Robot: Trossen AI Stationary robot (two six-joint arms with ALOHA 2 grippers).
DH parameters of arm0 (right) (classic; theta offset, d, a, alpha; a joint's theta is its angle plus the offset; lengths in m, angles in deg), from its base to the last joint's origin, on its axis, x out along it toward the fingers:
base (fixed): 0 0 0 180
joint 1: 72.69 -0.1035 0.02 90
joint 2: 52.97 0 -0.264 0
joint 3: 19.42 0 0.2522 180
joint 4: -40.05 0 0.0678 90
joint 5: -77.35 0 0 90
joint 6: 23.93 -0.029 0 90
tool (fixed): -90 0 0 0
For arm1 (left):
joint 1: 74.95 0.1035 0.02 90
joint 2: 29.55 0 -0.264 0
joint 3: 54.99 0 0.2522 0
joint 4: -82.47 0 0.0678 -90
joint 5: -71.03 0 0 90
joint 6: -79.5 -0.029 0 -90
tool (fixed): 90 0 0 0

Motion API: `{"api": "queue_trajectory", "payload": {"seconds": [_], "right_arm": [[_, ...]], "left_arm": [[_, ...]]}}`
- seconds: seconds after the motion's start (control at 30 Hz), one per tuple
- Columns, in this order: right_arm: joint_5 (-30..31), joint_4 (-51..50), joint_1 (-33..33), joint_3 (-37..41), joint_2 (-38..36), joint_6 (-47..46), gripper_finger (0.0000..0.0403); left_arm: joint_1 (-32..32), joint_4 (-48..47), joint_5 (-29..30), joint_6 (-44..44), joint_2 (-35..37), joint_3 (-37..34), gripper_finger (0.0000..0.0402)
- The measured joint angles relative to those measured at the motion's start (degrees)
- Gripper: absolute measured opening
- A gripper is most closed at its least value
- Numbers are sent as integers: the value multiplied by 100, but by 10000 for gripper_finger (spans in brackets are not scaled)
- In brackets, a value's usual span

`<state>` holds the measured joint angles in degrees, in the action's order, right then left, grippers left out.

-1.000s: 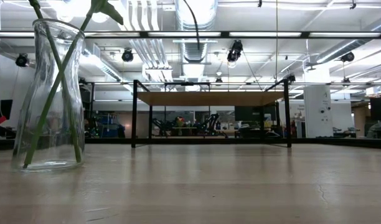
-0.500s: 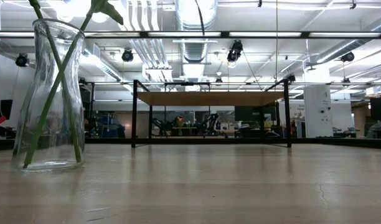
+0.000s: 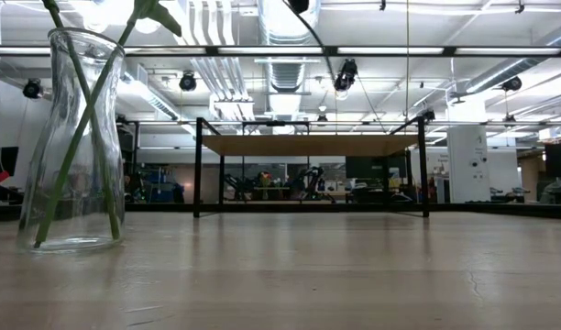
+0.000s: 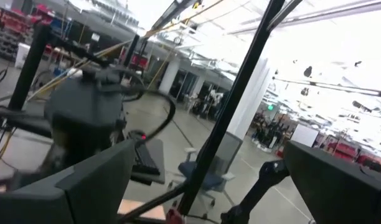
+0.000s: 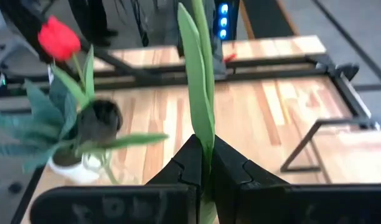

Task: Pick and place flowers into a vace then onto a shelf
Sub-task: Adjust the yellow flower in the top transparent vase

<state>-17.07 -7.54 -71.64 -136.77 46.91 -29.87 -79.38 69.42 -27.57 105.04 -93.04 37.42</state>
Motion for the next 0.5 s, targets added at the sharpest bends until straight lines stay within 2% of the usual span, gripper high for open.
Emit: {"api": "queue_trajectory", "payload": {"seconds": [0.13,0.37,0.5], "right_arm": [[-11,-248,-59,0,2,-9,9],[-67,-127,-79,0,-171,-174,9],[-567,236,-91,70,-367,-72,9]], "left_arm": [[0,53,2,-36,2,2,395],[0,38,0,-279,120,2,395],[0,15,0,-651,294,2,395]]}}
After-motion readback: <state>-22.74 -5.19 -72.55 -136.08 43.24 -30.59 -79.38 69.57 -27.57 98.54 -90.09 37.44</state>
